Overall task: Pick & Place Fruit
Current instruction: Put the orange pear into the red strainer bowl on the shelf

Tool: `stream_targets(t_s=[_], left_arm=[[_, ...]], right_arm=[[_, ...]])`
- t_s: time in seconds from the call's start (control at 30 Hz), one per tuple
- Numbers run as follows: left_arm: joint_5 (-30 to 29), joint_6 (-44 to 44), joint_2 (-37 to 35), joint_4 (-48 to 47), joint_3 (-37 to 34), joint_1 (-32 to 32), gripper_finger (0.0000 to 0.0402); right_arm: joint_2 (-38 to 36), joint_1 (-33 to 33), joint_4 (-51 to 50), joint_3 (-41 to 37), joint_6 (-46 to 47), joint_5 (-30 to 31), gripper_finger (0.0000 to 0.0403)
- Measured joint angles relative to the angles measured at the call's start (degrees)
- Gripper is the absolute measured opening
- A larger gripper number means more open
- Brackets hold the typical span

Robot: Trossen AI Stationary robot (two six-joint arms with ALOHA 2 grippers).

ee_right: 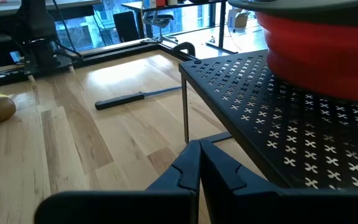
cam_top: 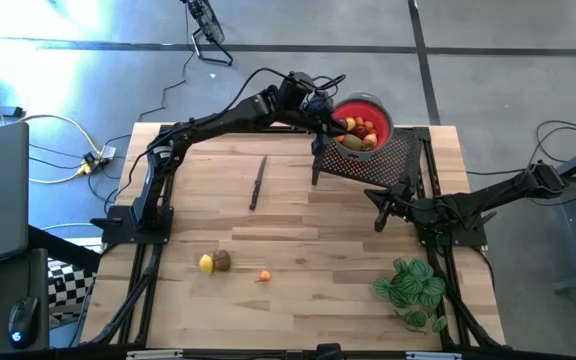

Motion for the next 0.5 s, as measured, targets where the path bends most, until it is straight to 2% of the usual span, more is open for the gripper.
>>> stream_targets(t_s=[0.2, 0.4, 0.5], left_arm=[[0.0, 0.7, 0.0, -0.1, 0.0, 0.0, 0.0009], [0.7, 3.0, -1.1, -1.8, 0.1, -0.5, 0.0004], [0.4, 5.1, -2.4, -5.5, 0.0, -1.2, 0.0001]], right_arm=[[0.0, 0.0, 0.0, 0.0, 0.0, 0.0, 0.0003], [0.0, 0.0, 0.0, 0.0, 0.0, 0.0, 0.0003], [0.0, 0.0, -0.1, 0.0, 0.0, 0.0, 0.0003]])
